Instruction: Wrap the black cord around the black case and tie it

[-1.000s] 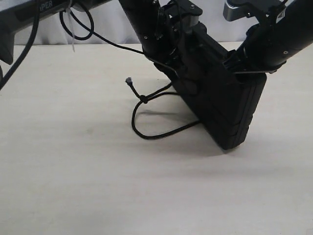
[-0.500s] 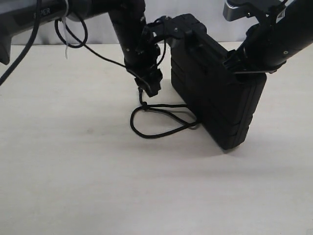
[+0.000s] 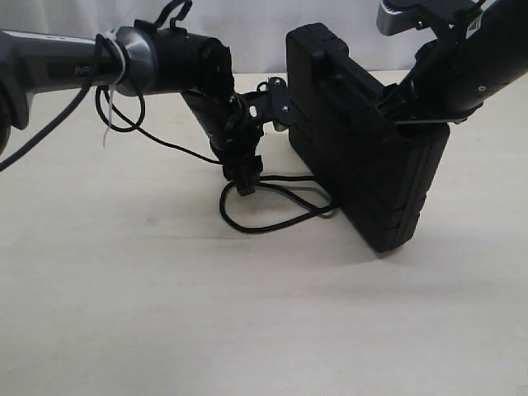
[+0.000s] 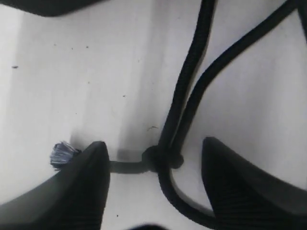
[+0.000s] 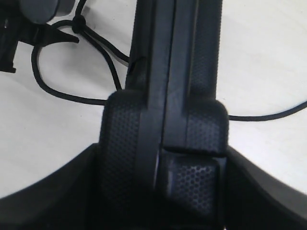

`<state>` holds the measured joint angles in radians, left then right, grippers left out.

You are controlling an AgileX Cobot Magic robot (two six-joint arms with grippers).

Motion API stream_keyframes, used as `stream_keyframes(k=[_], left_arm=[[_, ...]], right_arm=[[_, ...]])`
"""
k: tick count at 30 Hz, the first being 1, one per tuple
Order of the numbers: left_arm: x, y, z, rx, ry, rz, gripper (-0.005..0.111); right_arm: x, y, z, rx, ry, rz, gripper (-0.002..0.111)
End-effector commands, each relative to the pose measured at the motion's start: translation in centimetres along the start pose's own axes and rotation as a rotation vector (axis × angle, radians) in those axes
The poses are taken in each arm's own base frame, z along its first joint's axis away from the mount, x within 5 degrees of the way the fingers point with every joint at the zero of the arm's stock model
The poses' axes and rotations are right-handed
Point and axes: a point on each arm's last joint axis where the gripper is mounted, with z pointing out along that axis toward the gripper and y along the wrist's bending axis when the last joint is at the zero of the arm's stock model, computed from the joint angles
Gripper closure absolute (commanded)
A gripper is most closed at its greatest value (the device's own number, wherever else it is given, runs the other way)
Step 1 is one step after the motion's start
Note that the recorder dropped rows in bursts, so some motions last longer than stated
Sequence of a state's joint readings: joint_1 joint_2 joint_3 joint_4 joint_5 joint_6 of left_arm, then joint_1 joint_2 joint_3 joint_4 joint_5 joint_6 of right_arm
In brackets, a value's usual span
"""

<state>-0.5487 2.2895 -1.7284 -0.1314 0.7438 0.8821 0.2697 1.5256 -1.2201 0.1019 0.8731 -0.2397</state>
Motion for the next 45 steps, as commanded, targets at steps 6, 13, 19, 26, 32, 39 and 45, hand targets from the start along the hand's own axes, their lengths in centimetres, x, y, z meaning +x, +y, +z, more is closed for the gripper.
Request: stream_keyframes(k=[6, 13, 19, 26, 32, 39, 45], left_arm=[[1.0, 1.4, 1.9, -0.081, -0.020, -0.067, 0.053], [2.2, 0.1, 3.7, 0.041, 0.064, 0.019, 0.053], [2.2, 0.2, 4.2, 0.022, 0.053, 0.042, 0.076], [2.2, 0.3, 3.4, 0.025, 0.074, -0.003, 0.107], [0.6, 1.0, -0.7, -0.023, -0.011, -0.097, 0.107], [-0.2, 0.7, -4.7, -0.014, -0.061, -0.125, 0.107], [0.7, 0.1, -7.9, -0.035, -0.100, -0.160, 0.107]], right_arm=[[0.0, 0.2, 0.2, -0.019, -0.002, 0.007, 0.104], [0.0, 0.2, 0.2, -0.018, -0.003, 0.007, 0.104], [0.0, 0.2, 0.2, -0.018, -0.003, 0.007, 0.104], [0.0, 0.2, 0.2, -0.018, -0.003, 0.007, 0.104], [0.0, 0.2, 0.2, -0.019, 0.001, 0.007, 0.104], [0.0, 0.2, 0.2, -0.019, 0.001, 0.007, 0.104], [0.1, 0.2, 0.2, -0.020, 0.003, 0.007, 0.104]])
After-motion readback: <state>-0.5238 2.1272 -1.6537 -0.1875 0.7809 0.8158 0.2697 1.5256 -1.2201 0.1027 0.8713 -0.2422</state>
